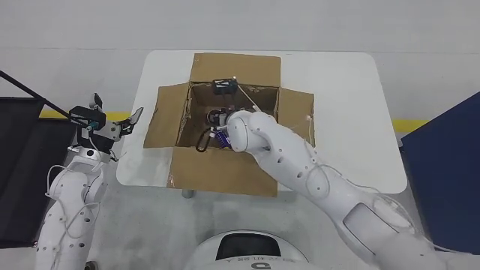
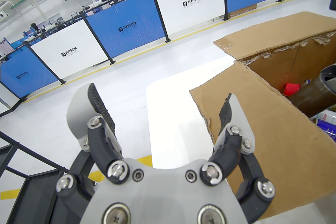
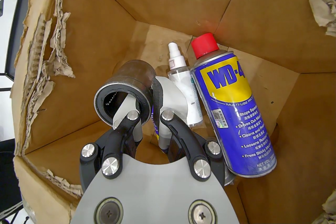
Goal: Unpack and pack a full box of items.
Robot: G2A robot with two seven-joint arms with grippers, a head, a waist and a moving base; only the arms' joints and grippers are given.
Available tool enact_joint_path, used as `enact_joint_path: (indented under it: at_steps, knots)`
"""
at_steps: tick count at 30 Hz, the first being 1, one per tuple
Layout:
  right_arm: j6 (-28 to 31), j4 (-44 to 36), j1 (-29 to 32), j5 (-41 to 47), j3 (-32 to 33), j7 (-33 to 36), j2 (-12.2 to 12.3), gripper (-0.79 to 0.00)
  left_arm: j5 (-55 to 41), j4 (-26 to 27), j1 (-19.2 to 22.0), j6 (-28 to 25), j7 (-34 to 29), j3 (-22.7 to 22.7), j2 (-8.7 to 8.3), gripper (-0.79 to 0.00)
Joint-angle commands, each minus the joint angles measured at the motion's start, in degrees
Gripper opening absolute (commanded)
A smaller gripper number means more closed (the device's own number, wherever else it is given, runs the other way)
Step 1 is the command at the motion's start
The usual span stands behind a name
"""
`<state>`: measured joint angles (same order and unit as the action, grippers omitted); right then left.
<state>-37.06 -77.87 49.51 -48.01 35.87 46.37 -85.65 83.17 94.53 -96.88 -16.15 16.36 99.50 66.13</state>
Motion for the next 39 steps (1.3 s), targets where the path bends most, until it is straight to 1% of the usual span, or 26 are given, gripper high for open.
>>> enact_joint_path:
  at_steps: [1,2,3,4,8,11,13,15,19,24,26,28,31,34,36,39]
  knots:
    - [-0.30,1.45,-0.63,0.90,-0.45,0.12,-0.65,-0.413,0.00,0.00,0.00,0.00,0.00,0.00,0.00,0.000]
    - [-0.30,2.34,-1.10,0.89,-0.75,0.17,-0.96,-0.256,0.00,0.00,0.00,0.00,0.00,0.00,0.00,0.000]
    - [-0.31,3.11,-1.49,0.59,-1.20,0.13,-1.26,-0.046,0.00,0.00,0.00,0.00,0.00,0.00,0.00,0.000]
    - [-0.23,3.67,-1.74,0.57,-1.55,0.19,-1.55,0.000,0.00,0.00,0.00,0.00,0.00,0.00,0.00,0.000]
    - [0.21,4.83,-2.19,0.50,-2.22,0.18,-2.39,0.000,0.00,0.00,0.00,0.00,0.00,0.00,0.00,0.000]
    - [0.71,4.00,-1.96,0.20,-1.71,-0.22,-2.54,0.000,0.00,0.00,0.00,0.00,0.00,0.00,0.00,0.000]
    - [0.91,1.62,-1.20,0.34,-0.04,-0.87,-2.21,0.000,0.00,0.00,0.00,0.00,0.00,0.00,0.00,0.000]
    - [2.34,-2.57,0.73,0.59,2.49,-1.37,-1.38,0.000,0.00,0.00,0.00,0.00,0.00,0.00,0.00,0.000]
    - [8.44,-14.51,7.75,0.67,10.65,0.07,1.64,0.000,0.00,0.00,0.00,0.00,0.00,0.00,0.00,0.000]
    - [18.48,-29.94,20.40,1.71,23.72,0.65,5.36,0.000,0.00,0.00,0.00,0.00,0.00,0.00,0.00,0.000]
    - [22.62,-34.71,24.96,5.00,29.36,-0.12,6.31,0.000,0.00,0.00,0.00,0.00,0.00,0.00,0.00,0.000]
    - [25.69,-37.19,28.26,9.63,35.57,-0.83,7.01,0.000,0.00,0.00,0.00,0.00,0.00,0.00,0.00,0.000]
    - [29.84,-37.90,31.29,16.39,43.55,0.06,7.83,0.000,0.00,0.00,0.00,0.00,0.00,0.00,0.00,0.000]
    - [32.61,-36.44,32.91,20.71,50.35,0.93,8.55,0.000,0.00,0.00,0.00,0.00,0.00,0.00,0.00,0.000]
    - [34.45,-33.74,33.20,23.57,54.32,1.83,8.99,0.000,0.00,0.00,0.00,0.00,0.00,0.00,0.00,0.000]
    - [36.11,-28.76,32.29,27.63,58.56,3.15,9.53,0.000,0.00,0.00,0.00,0.00,0.00,0.00,0.00,0.000]
